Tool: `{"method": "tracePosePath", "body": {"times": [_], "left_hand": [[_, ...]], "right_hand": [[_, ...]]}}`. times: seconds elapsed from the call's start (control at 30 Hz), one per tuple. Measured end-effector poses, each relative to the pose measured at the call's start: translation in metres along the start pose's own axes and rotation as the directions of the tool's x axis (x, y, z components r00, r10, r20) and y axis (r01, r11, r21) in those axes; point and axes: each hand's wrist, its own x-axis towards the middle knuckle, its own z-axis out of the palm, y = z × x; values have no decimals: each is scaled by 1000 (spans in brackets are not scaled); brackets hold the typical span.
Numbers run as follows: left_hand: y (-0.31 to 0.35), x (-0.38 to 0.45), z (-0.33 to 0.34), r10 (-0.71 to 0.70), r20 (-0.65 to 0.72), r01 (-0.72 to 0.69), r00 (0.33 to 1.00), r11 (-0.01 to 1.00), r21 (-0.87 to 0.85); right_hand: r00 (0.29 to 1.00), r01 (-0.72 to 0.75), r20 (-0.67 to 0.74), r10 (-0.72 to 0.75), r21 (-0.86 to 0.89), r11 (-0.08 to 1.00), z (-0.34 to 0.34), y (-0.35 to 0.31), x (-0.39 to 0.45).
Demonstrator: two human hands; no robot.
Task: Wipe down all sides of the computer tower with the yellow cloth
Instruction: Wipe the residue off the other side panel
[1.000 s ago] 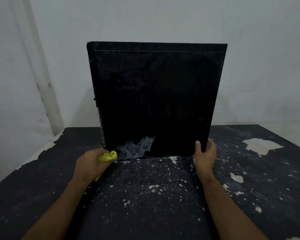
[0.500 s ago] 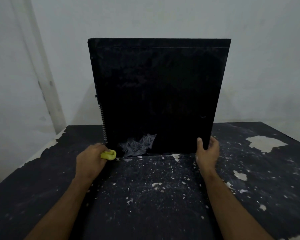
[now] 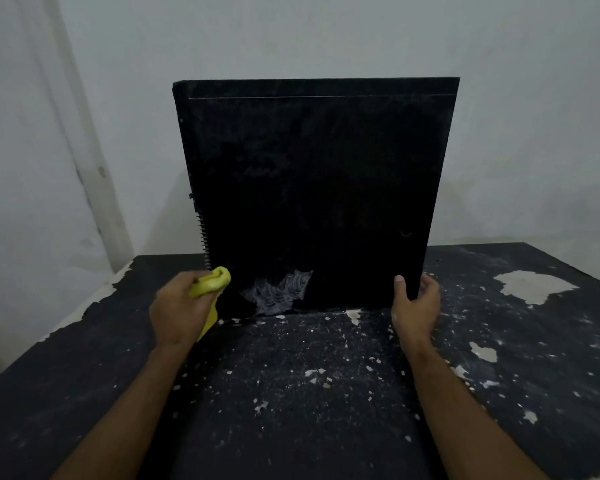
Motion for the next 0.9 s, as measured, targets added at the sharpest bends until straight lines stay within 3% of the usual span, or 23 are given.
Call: {"method": "tracePosePath", "body": {"times": [0.07, 0.17, 0.37, 0.53, 0.6, 0.67, 0.77, 0.9], "left_hand": [[0, 0, 2, -19, 36, 21, 999, 997, -68], [-1, -16, 7, 31, 211, -49, 977, 996, 77], [17, 19, -1, -8, -70, 3, 997, 998, -66], [2, -4, 5, 111, 184, -132, 977, 986, 106], [11, 3, 3, 49, 128, -57, 991, 997, 57], [25, 22, 0, -14, -26, 13, 1000, 999, -35], [34, 35, -4, -24, -126, 7, 992, 991, -130], [20, -9, 9, 92, 158, -104, 983, 992, 76]], "right_hand": [[1000, 0, -2, 0, -3, 1000, -1, 1, 1], [1000, 1, -5, -1, 1, 1000, -2, 2, 0], [1000, 2, -3, -2, 2, 1000, -2, -1, 0], [1000, 0, 5, 0, 12, 1000, -3, -7, -3], [1000, 6, -1, -6, 11, 1000, -4, -9, -5], [1000, 9, -6, -9, 2, 1000, -5, -11, -6], [1000, 6, -1, -6, 5, 1000, -6, -11, -6], [1000, 6, 6, -6, 11, 1000, -8, -17, -8]]}}
